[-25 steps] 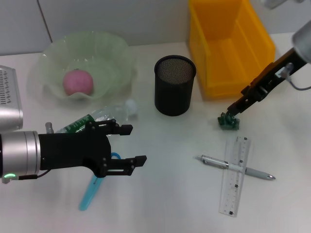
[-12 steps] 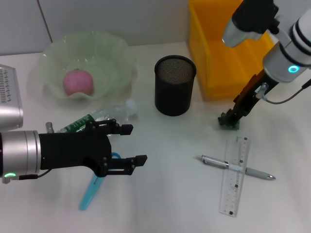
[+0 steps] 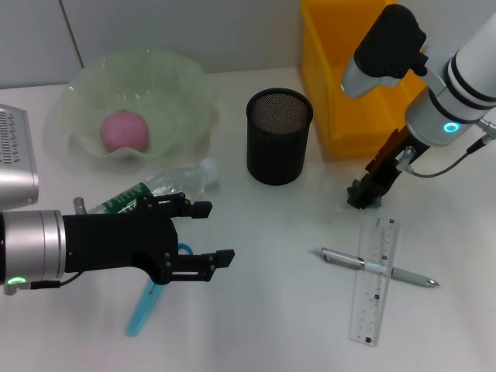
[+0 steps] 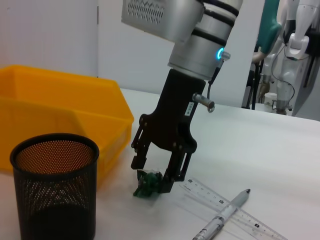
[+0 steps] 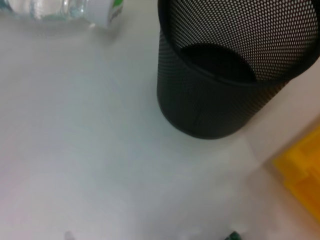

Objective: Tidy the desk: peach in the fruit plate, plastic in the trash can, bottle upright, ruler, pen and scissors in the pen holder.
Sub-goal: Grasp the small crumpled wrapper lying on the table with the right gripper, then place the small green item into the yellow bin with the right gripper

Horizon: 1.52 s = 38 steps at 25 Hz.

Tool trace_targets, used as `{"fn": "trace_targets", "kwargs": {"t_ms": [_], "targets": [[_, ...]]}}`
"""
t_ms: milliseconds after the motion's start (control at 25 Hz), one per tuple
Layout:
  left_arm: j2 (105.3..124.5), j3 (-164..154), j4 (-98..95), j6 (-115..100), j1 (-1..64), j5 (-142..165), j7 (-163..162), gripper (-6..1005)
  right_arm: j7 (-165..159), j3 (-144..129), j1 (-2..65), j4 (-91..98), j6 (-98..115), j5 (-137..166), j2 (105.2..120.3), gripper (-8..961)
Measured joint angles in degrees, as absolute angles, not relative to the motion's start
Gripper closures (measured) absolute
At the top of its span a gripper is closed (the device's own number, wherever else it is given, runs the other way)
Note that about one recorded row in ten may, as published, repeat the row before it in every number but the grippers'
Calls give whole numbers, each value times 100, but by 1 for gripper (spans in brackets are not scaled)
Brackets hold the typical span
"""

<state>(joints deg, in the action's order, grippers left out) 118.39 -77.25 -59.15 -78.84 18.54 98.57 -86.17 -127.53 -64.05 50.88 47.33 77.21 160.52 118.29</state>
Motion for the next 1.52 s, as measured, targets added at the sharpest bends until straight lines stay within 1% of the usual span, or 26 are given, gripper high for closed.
{"fn": "trace_targets", "kwargs": {"t_ms": [200,720,800,960,1160,1240,1360,1520], "targets": [[11839,-7741,-5915,-7884,1855,9855,-8627,200,-12697,-6415,5100,4590,7595,16049,11841,217],[11848,-7732,-5920,-7884,1879,9827,-8641,200,-12682,-6460,5054,4516,7424,16058,11869,326],[11848,-7731,-5922,-7884,1880,9827,-8641,200,-12682,-6452,5042,4572,7458,16051,11872,368],[11848,-7729,-5925,-7883,1880,9827,-8641,200,-12699,-6405,4861,5267,7843,15937,11887,451],[11841,-7725,-5941,-7883,1890,9855,-8695,200,-12819,-6246,4413,6913,8767,15311,11890,495],[11840,-7725,-5945,-7884,1888,9857,-8700,200,-12964,-6061,4340,7438,8975,15266,11889,511],[11839,-7725,-5953,-7884,1884,9861,-8701,200,-13167,-5792,4287,8022,8959,15297,11887,535],[11839,-7725,-5959,-7883,1890,9860,-8702,201,-13282,-5515,4321,8027,8413,15353,11848,573]]}}
